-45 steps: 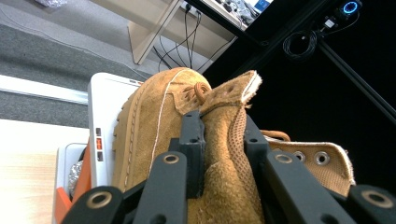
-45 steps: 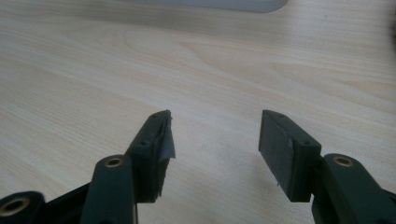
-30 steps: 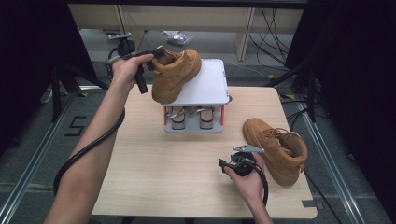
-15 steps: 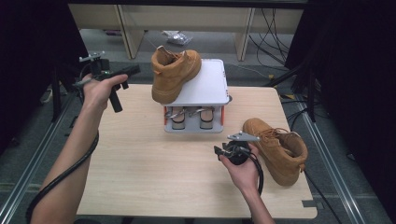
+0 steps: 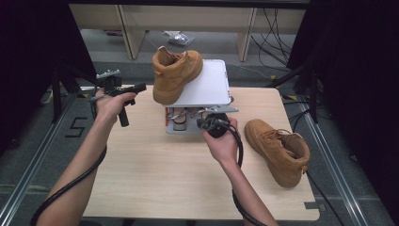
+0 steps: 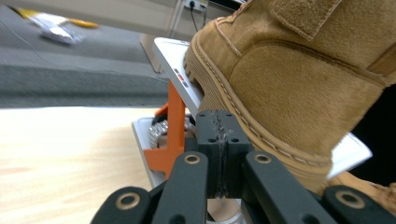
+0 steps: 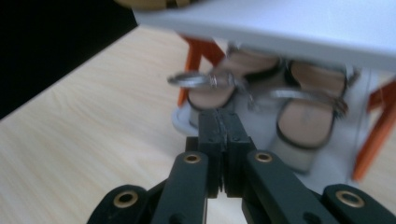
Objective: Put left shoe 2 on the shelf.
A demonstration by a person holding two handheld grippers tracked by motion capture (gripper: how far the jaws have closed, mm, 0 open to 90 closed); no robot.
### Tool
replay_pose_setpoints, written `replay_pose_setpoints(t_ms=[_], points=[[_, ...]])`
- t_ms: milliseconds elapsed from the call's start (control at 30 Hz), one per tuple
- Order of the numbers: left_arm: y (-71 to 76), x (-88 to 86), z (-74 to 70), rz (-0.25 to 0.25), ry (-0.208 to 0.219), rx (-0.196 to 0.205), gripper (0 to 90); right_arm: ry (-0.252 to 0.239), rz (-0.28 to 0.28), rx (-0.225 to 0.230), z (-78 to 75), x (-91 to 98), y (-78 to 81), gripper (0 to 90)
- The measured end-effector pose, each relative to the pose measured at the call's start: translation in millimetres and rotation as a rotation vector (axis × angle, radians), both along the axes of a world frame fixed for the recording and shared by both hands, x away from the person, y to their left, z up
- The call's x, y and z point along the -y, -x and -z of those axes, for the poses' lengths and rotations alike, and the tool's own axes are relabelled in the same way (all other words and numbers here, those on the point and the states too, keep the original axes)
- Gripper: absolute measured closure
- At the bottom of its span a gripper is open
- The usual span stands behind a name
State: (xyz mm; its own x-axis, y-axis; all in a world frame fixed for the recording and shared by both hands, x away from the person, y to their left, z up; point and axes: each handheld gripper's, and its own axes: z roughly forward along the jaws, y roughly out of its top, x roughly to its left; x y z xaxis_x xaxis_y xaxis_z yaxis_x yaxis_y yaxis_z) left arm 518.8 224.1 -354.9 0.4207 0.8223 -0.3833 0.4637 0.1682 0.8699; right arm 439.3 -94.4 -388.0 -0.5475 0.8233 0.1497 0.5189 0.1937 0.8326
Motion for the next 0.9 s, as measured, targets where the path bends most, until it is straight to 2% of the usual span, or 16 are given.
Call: replay_pose_setpoints(t_ms=[67, 100, 167, 300, 367, 633, 900], points=[[-3.5, 5.1, 1.6, 0.002, -0.019, -0.004, 89.1, 0.000, 0.004, 0.011, -6.8, -8.4, -7.1, 89.6], [-3.5, 5.1, 1.6, 0.002, -0.019, -0.004, 89.2, -0.016, -0.005, 0.022, -8.5, -12.4, -12.3, 89.6], [-5.1, 8.2, 3.1, 0.002, -0.024, -0.006, 89.3, -0.038, -0.003, 0.014, -12.5, -20.5, -19.9, 89.7], [-6.4, 12.4, 4.6, 0.016, -0.047, -0.013, 89.3, -0.043, -0.003, 0.007, -16.1, -35.9, -32.2, 89.8], [-6.8, 14.2, 5.6, 0.026, -0.043, -0.016, 89.4, -0.044, -0.004, 0.017, -17.2, -41.3, -37.9, 89.8], [-5.9, 15.5, 6.6, 0.036, -0.045, -0.016, 89.5, -0.051, 0.006, 0.021, -21.4, -61.2, -50.2, 89.6], [-4.4, 15.0, 5.7, 0.048, -0.045, -0.028, 89.7, -0.060, 0.016, 0.037, -22.7, -68.3, -54.1, 90.0]])
